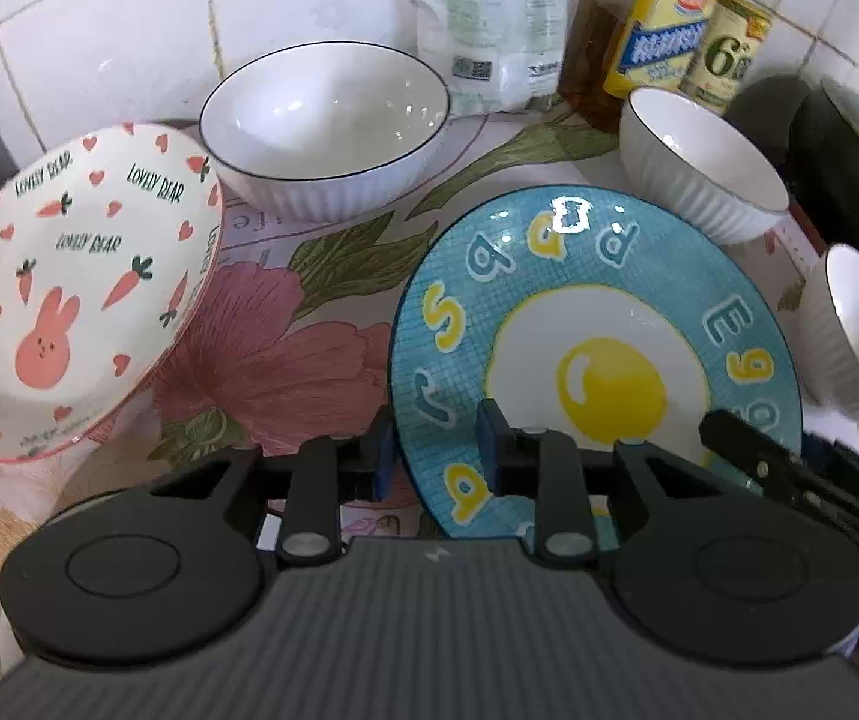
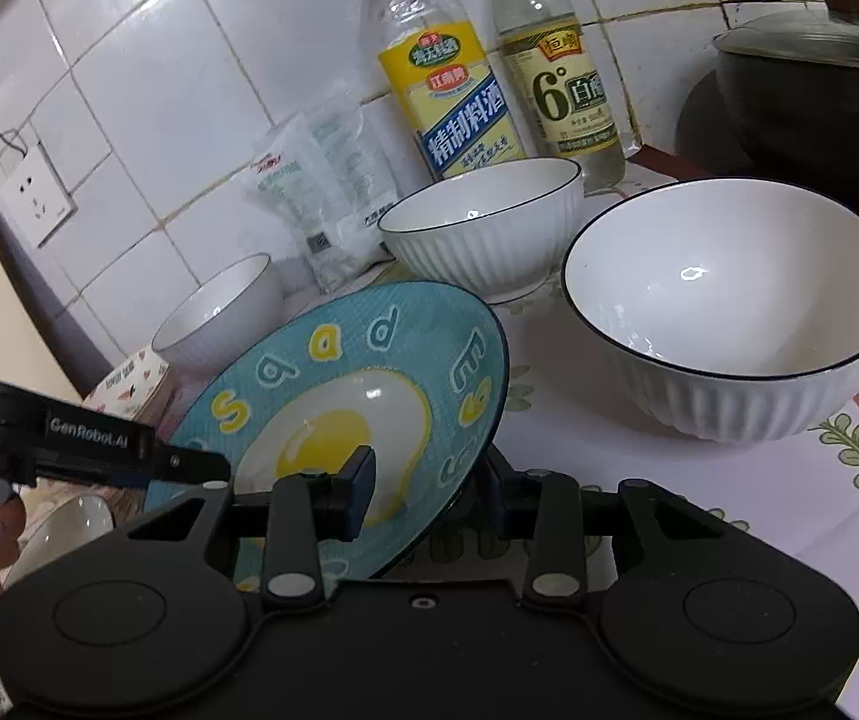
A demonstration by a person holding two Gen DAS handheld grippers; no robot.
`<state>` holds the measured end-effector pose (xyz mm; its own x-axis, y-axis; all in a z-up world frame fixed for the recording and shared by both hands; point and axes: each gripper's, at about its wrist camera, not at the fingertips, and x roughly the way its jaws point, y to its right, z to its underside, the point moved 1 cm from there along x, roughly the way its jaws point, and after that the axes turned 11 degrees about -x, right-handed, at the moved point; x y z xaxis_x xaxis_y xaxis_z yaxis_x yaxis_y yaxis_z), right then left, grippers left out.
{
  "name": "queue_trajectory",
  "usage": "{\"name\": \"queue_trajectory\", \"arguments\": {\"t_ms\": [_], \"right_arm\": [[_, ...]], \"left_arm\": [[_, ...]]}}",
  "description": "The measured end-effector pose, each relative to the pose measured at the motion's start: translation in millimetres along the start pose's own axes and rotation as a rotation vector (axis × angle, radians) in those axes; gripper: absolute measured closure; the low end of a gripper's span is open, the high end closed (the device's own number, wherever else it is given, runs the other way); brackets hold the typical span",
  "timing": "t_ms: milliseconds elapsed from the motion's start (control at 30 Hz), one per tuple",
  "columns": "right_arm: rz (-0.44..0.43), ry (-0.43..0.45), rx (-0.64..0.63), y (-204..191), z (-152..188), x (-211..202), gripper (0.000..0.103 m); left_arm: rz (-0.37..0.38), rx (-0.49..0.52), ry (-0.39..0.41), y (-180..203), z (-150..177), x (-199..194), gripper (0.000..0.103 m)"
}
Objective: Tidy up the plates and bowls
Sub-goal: 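Lift the blue egg plate and carry it over the white sun plate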
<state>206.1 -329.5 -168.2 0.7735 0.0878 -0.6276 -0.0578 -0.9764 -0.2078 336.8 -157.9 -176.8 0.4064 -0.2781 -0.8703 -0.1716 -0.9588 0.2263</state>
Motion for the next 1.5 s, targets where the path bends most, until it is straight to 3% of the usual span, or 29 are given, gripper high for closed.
{"name": "queue_trajectory", "arguments": {"t_ms": [67,100,200,600,767,1000,1133,1500], "right_arm": [[0.013,-0.017,0.011,0,-2,2,0.068],[0.036,-0.037,0.027,1,-5,3,0.078],[0.025,-0.075,0.087,10,-10,5,0.081],[-0.04,-0.103,0.084,-2,-14,-36,0.081],[-0.07,-0.094,0.075,-12,-18,-60,0.081],[-0.107,-0.089,0.063,-28,-18,-90,0.081],[-0.11,-0.086,0.019,-40,-25,-109,0.081],[-0.146,-0.113,-0.051,-71,-34,-134,0.081]], "left_arm": [[0.0,0.0,0.001,0,1,-1,0.077],[0.003,0.0,0.0,-1,2,-2,0.077],[0.01,0.004,0.002,0,6,-9,0.077],[0.014,-0.037,0.055,-2,25,-69,0.077],[-0.033,0.002,0.044,1,38,-96,0.078],[-0.029,-0.041,0.059,-10,56,-134,0.078],[0.007,-0.087,0.021,-21,61,-151,0.078],[0.007,-0.141,0.051,-42,83,-189,0.078]]}}
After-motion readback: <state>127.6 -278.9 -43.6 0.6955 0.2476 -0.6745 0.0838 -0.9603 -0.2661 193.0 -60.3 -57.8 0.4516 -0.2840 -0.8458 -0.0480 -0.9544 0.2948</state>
